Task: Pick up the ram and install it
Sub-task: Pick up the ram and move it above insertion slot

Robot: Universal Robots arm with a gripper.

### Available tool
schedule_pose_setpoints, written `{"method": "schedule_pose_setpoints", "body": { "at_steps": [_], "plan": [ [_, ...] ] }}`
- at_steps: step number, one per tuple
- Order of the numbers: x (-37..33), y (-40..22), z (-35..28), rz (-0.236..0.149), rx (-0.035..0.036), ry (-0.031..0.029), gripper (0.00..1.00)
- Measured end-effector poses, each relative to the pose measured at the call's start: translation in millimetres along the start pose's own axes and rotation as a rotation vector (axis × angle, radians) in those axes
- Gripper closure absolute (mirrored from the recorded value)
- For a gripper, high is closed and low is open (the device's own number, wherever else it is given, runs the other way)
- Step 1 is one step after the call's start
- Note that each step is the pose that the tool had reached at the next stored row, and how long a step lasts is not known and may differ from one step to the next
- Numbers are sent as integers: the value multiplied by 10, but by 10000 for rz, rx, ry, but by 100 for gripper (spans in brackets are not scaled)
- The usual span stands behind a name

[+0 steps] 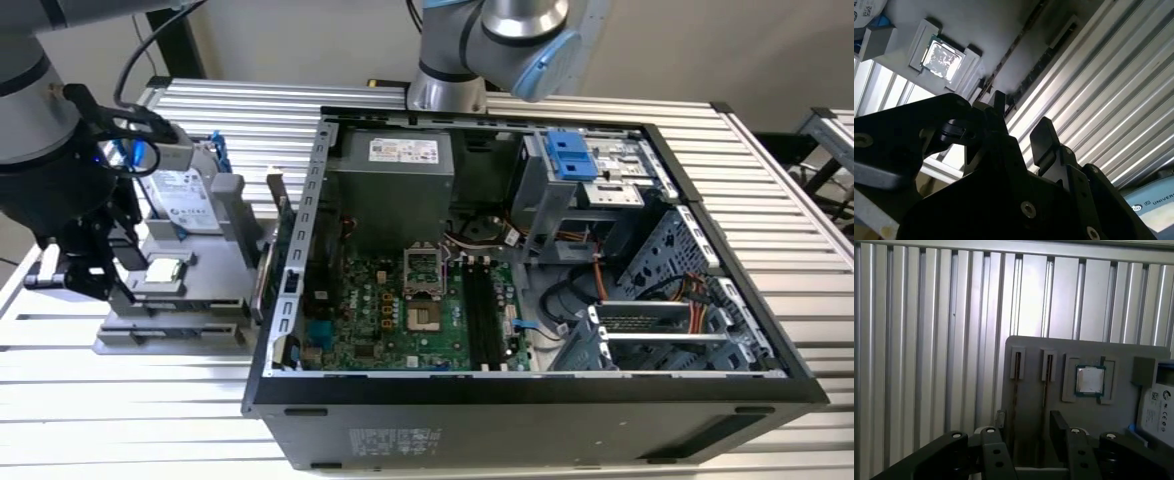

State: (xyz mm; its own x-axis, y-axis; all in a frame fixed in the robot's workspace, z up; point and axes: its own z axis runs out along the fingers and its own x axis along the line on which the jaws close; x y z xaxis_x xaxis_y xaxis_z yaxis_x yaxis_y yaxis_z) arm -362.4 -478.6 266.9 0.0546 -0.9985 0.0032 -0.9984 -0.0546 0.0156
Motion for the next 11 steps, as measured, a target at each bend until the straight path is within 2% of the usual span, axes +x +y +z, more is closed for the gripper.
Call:
{"method": "schedule_pose_setpoints", "body": {
  "at_steps": [11],
  "plan": [
    [-1, -2, 132, 167, -1, -3, 0]
  ]
}}
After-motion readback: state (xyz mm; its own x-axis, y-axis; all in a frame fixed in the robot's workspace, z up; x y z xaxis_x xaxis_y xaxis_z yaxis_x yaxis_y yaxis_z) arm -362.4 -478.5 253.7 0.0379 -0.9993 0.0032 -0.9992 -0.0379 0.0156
